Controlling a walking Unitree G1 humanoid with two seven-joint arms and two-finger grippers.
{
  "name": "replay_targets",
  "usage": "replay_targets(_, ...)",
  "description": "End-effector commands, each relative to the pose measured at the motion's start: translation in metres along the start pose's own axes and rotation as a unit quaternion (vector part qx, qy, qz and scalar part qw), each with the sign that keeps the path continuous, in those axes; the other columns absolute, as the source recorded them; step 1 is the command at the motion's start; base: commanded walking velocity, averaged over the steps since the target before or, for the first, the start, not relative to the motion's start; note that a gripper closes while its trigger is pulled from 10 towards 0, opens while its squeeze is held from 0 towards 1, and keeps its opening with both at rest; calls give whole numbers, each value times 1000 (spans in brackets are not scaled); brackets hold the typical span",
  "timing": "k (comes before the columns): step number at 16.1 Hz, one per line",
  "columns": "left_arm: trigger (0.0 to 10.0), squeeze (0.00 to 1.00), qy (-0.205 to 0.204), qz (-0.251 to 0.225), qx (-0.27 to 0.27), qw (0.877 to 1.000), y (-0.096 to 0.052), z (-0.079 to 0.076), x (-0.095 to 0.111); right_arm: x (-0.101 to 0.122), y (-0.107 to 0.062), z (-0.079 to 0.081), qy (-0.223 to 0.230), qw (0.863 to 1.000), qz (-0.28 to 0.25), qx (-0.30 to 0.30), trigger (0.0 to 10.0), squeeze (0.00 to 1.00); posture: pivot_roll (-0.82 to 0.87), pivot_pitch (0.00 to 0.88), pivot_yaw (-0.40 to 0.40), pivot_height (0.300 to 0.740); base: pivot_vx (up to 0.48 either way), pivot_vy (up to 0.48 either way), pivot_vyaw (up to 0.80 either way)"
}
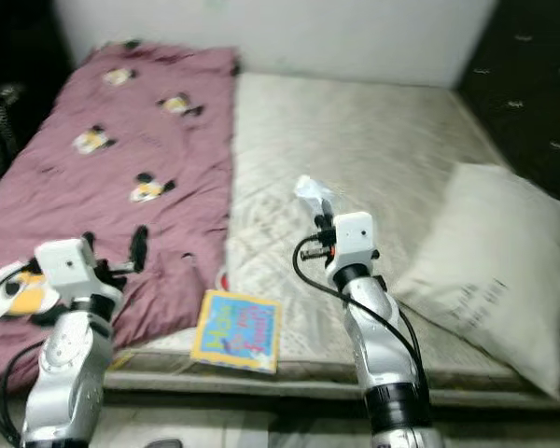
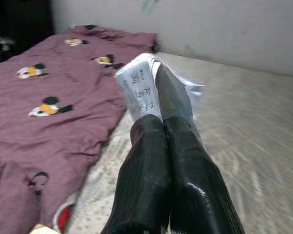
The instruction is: Clean up the room
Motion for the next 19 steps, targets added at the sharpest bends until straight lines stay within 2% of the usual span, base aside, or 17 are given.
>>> replay_targets(1,10000,0,3,17,5,1000,-1,1,-8,-3,-1,-5,-4,1000,6,-7,10000,0,-18,0,-29,740,0,0,0)
replay_targets(6,10000,0,-11,16,2,1000,-1,0,-7,-5,0,-11,-11,1000,13,-14,10000,0,-19,0,-31,740,0,0,0)
replay_targets(11,10000,0,-14,18,-2,1000,0,-3,-8,-6,1,-10,-10,1000,14,-11,10000,0,-21,0,-30,740,0,446,-696)
replay_targets(13,10000,0,-15,15,-3,1000,0,-4,-7,-6,1,-10,-13,1000,13,-11,10000,0,-24,0,-32,740,0,465,0)
replay_targets(19,10000,0,-15,12,-3,1000,1,-4,-6,-6,1,-10,-17,1000,13,-8,10000,0,-25,0,-32,740,0,0,0)
Point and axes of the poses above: a point about 5 cm out from each wrist's last joint towards the gripper, its own y axis pointing out of the wrist towards the gripper, its own x axis along the axis of the wrist's last joint, z = x × y, the point moved 5 cm from there along y, pointing out of the wrist towards the gripper, and after that the axes turned 6 degrees about -y, right-handed, at the moved point
